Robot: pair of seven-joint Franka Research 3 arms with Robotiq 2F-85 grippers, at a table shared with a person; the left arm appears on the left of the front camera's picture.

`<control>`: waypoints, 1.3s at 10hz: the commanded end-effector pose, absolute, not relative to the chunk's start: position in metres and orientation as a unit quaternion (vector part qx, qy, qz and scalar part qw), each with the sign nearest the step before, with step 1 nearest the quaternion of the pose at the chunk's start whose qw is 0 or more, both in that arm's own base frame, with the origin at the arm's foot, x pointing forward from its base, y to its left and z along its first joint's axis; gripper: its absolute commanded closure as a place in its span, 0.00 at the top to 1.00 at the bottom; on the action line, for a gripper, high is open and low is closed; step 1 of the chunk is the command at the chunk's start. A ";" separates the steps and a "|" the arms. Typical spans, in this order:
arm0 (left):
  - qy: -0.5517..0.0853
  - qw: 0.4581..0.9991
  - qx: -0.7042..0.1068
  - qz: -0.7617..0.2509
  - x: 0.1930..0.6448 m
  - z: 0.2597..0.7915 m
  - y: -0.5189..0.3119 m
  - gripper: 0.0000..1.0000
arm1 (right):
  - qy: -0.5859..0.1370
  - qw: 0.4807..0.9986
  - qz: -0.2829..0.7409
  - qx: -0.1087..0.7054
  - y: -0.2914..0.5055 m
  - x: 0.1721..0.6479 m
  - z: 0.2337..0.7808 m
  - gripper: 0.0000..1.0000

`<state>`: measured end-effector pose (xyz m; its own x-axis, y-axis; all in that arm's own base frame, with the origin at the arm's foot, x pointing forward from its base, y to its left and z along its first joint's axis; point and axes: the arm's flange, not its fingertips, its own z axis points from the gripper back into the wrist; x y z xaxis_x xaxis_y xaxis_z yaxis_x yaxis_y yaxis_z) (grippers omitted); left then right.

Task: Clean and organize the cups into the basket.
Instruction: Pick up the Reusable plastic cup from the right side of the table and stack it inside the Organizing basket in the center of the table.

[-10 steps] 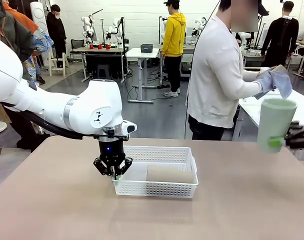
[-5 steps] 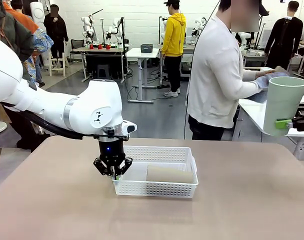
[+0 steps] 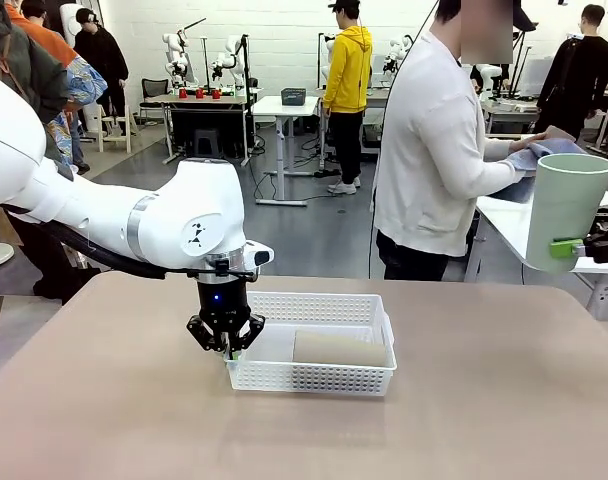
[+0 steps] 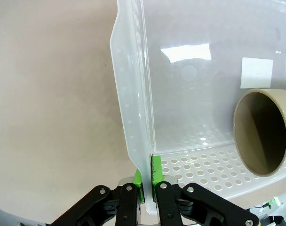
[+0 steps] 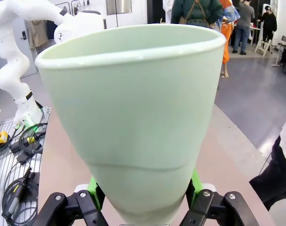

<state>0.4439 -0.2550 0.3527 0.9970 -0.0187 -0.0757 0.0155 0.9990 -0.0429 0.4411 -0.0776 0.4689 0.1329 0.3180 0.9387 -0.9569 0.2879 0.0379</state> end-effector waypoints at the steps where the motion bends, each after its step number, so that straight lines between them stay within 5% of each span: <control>1: 0.040 0.999 -0.020 -0.009 0.443 0.354 -0.256 0.00 | -0.401 0.668 0.550 0.303 -0.040 0.446 0.488 0.80; 7: 0.040 0.999 -0.020 -0.009 0.443 0.354 -0.256 0.00 | -0.062 0.676 0.710 0.187 0.200 0.536 0.491 0.80; 13: 0.040 0.999 -0.020 -0.009 0.443 0.354 -0.256 0.00 | 0.027 0.640 0.758 0.118 0.323 0.559 0.450 0.80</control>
<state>0.4437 -0.2555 0.3527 0.9969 -0.0198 -0.0757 0.0166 0.9989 -0.0429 0.5495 0.3154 0.4463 -0.1460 0.9757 0.1631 -0.9668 -0.1757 0.1857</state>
